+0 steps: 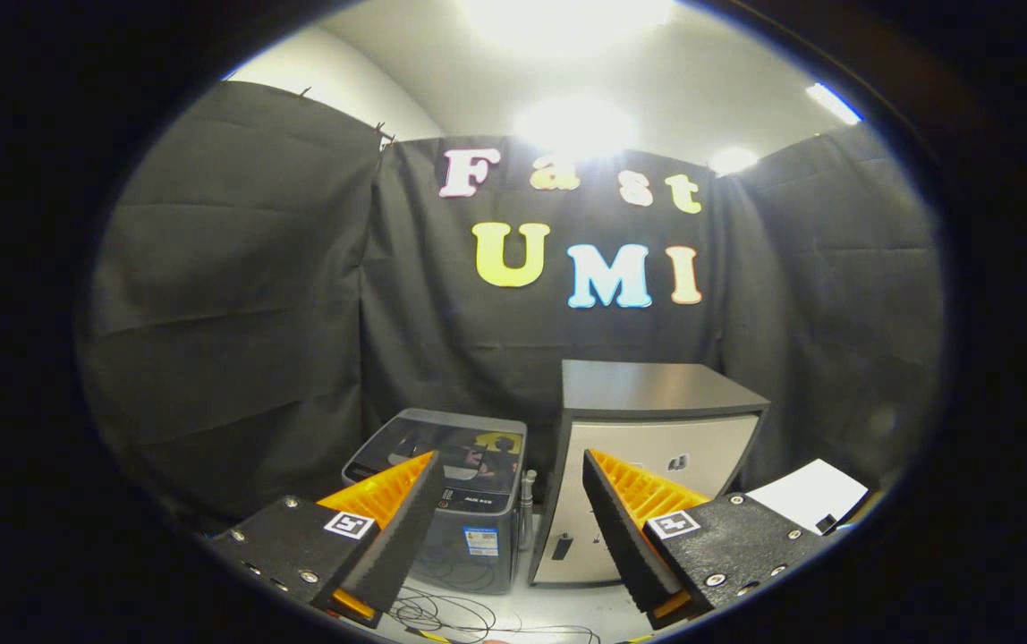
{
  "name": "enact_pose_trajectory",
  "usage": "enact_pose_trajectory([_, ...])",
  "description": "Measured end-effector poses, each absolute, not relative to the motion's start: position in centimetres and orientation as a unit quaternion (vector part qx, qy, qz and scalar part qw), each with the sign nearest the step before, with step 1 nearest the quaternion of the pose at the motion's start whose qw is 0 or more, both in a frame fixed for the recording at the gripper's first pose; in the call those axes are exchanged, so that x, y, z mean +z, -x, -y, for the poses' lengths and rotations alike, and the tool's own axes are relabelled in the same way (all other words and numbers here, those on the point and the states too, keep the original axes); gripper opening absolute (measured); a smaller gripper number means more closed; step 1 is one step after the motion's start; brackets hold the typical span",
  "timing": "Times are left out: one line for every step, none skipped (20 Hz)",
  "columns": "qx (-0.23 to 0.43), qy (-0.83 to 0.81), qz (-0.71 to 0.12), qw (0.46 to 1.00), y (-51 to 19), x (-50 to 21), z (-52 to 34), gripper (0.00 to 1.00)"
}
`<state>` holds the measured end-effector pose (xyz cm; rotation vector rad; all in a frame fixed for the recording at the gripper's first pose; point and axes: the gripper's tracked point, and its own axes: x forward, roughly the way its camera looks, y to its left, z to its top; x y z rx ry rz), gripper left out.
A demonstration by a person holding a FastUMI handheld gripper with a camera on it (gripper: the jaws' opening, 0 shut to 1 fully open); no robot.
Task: Put the clothes into the washing machine and then close the washing machine lid.
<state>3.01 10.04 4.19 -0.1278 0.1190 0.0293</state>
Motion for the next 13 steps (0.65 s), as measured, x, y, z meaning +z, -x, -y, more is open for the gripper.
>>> enact_pose_trajectory([0.006, 0.061, -0.051, 0.997, -1.8, 4.7, -9.3, 0.95])
enact_pose_trajectory([-0.004, 0.059, -0.043, 0.997, -1.1, 5.2, -8.7, 0.95])
enact_pose_trajectory([-0.008, 0.062, -0.039, 0.997, -0.2, 5.5, -8.2, 0.95])
enact_pose_trajectory([-0.014, 0.068, -0.039, 0.997, 0.6, 5.2, -7.9, 0.95])
enact_pose_trajectory([-0.016, 0.072, -0.033, 0.997, 1.3, 5.3, -7.7, 0.95])
enact_pose_trajectory([-0.016, 0.071, -0.03, 0.997, 1.8, 5.7, -7.7, 0.95])
enact_pose_trajectory([-0.014, 0.067, -0.031, 0.997, 2.4, 5.5, -7.7, 0.95])
enact_pose_trajectory([-0.011, 0.063, -0.03, 0.997, 2.8, 5.3, -8.0, 0.95])
enact_pose_trajectory([-0.011, 0.062, -0.031, 0.998, 3.3, 5.3, -8.1, 0.95])
enact_pose_trajectory([-0.01, 0.061, -0.03, 0.998, 3.7, 5.3, -8.2, 0.95])
enact_pose_trajectory([-0.008, 0.061, -0.03, 0.998, 4.0, 5.5, -8.4, 0.95])
enact_pose_trajectory([-0.005, 0.062, -0.029, 0.998, 4.2, 5.6, -8.6, 0.95])
enact_pose_trajectory([-0.004, 0.064, -0.029, 0.998, 4.3, 5.6, -8.8, 0.95])
